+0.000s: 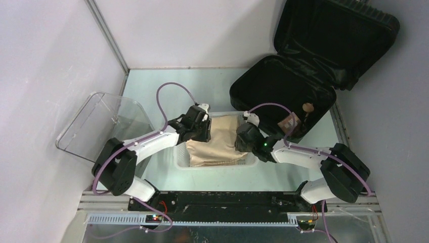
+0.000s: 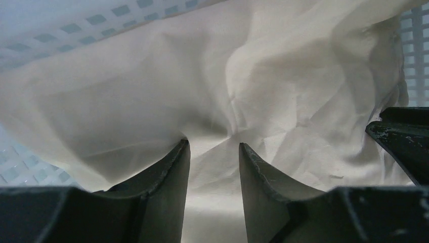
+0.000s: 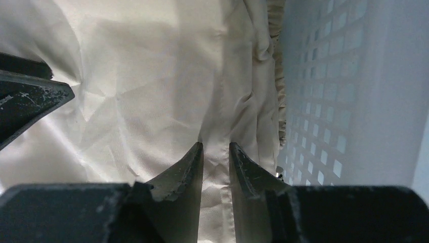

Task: Open, take out, and arrange the luggage
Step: Place the clothes in the bin, then adjust the clothes in the opened luggage.

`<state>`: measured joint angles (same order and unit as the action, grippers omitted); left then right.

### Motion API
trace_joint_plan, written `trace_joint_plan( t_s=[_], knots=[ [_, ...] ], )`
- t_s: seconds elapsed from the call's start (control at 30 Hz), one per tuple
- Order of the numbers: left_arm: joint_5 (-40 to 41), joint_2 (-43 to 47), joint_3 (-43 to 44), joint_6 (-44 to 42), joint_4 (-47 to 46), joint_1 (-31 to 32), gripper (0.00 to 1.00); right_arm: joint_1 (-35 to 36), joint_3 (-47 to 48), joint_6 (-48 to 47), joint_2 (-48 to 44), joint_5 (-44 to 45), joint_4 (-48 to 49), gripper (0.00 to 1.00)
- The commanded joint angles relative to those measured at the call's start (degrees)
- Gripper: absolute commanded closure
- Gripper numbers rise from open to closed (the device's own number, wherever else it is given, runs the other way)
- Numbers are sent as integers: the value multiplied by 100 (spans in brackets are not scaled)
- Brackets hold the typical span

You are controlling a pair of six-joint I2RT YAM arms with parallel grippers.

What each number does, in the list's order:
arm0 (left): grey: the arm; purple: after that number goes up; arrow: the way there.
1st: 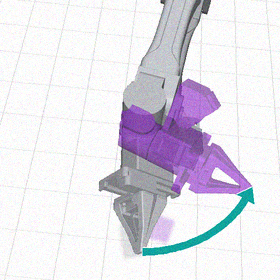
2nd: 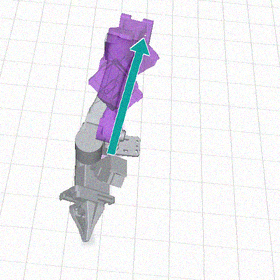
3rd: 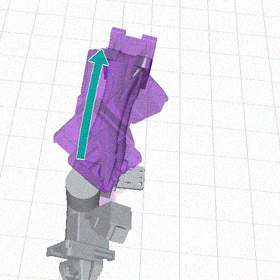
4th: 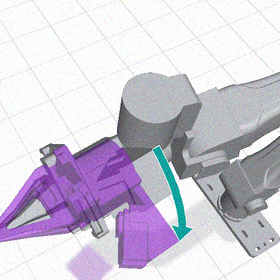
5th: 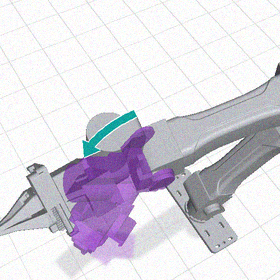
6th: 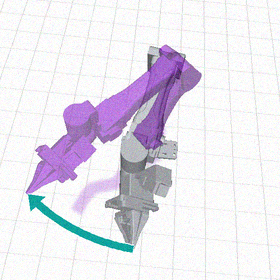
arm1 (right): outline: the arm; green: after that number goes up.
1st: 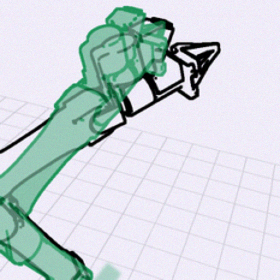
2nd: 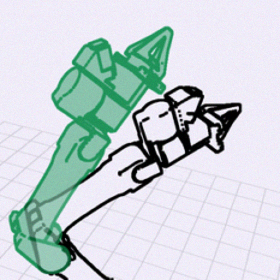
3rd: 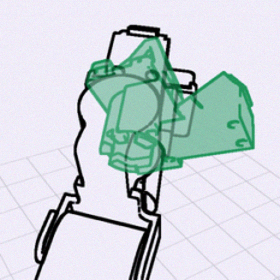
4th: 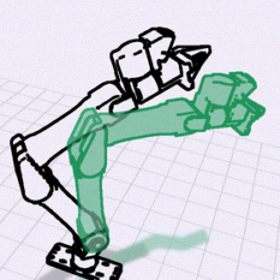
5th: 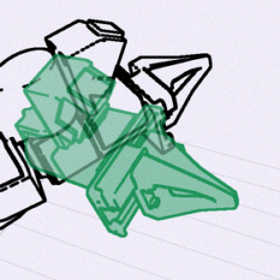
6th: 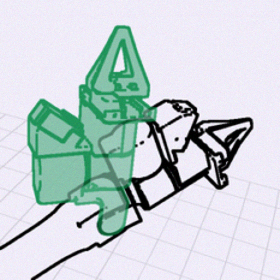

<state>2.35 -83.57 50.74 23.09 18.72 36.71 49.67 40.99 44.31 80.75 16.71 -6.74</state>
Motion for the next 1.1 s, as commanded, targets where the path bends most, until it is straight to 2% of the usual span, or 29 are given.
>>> trace_joint_plan(
  t_s=[0.0,0.1,0.2,0.33,0.4,0.43,0.47,0.5,0.63,0.67,0.73,0.87,0.93,1.07],
  knots=[
    [-15,33,55,57,-285,-27,53,-17,84,-83,109,120,266,73],
    [-6,242,311,23,-107,-24,50,-22,84,-125,-8,120,319,73],
    [19,496,635,-68,239,-29,43,-9,132,-25,-550,53,241,71],
    [-24,951,1162,-157,666,-23,32,-114,176,230,-1343,32,-23,63],
    [-27,1153,1596,-184,1069,-18,25,-275,219,385,-1676,200,-336,54],
    [4,1200,1849,-188,1280,-11,18,-434,263,381,-1876,280,-556,47],
    [21,1286,2042,-208,1378,-8,5,-539,288,352,-1979,315,-648,44],
    [53,1332,2132,-213,1533,-6,1,-760,313,258,-2178,357,-797,39],
    [235,1566,2464,-271,1896,-6,0,-1758,321,-34,-2559,-41,-881,23],
    [273,1630,2517,-299,1946,-6,0,-1930,322,-101,-2584,-240,-850,6],
    [387,1716,2542,-317,2050,-6,0,-2454,322,-271,-2632,-424,-806,1],
    [839,1776,2533,-240,2175,-19,0,-3702,322,-452,-2507,-949,-709,4],
    [912,1668,2654,-190,2519,-100,0,-4116,322,-530,-2333,-1162,-531,6],
    [524,1440,2850,-446,2773,-212,0,-4789,324,-523,-1823,-1775,-132,14]
  ],
)
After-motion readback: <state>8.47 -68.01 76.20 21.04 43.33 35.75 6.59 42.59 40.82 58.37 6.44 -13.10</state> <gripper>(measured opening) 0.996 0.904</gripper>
